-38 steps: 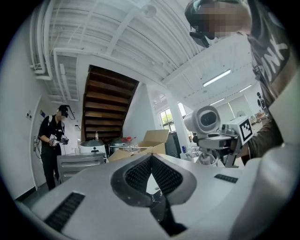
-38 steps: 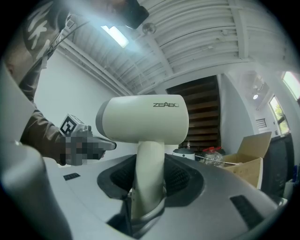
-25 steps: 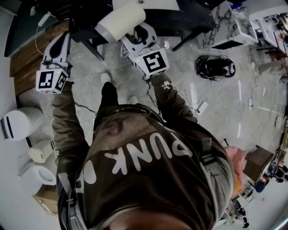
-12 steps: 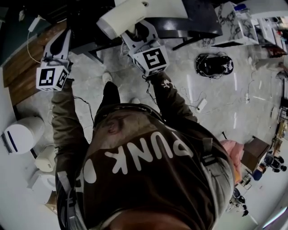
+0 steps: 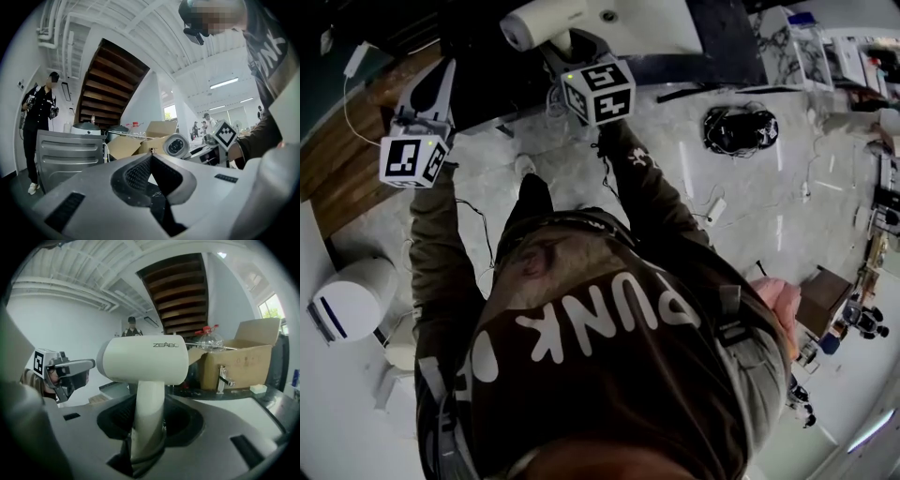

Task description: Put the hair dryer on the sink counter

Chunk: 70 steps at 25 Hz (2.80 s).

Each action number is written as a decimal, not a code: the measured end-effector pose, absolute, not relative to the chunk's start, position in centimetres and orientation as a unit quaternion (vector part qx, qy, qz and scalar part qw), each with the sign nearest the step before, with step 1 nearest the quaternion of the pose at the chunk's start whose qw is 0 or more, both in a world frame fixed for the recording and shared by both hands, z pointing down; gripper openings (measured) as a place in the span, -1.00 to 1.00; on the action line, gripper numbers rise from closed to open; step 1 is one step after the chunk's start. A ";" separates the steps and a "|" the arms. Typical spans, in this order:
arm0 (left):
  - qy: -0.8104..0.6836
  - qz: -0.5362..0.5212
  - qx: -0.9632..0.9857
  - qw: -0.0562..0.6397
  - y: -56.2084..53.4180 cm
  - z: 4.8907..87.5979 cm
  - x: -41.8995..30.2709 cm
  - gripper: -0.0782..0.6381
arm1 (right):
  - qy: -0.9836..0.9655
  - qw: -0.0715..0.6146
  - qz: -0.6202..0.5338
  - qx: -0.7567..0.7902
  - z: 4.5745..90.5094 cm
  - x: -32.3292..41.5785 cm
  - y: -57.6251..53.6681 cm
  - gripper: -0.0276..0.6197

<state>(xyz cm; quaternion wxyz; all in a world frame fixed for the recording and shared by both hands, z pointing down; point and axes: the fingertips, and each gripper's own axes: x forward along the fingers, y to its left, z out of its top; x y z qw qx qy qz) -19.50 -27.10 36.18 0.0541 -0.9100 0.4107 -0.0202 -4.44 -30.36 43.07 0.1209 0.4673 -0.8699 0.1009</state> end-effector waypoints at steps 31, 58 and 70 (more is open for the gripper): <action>0.426 -0.020 -0.904 0.033 -35.1 38.0 -20.4 -0.80 | -0.758 0.368 0.271 0.466 57.7 -6.1 -42.7 -0.40; 0.420 -0.017 -0.907 0.033 -35.3 37.3 -19.6 -0.80 | -0.749 0.392 0.245 0.475 56.8 -4.2 -42.3 -0.11; 0.411 -0.022 -0.910 0.044 -35.5 35.9 -17.4 -0.80 | -0.894 0.143 0.019 0.425 40.4 -7.4 -39.7 -0.42</action>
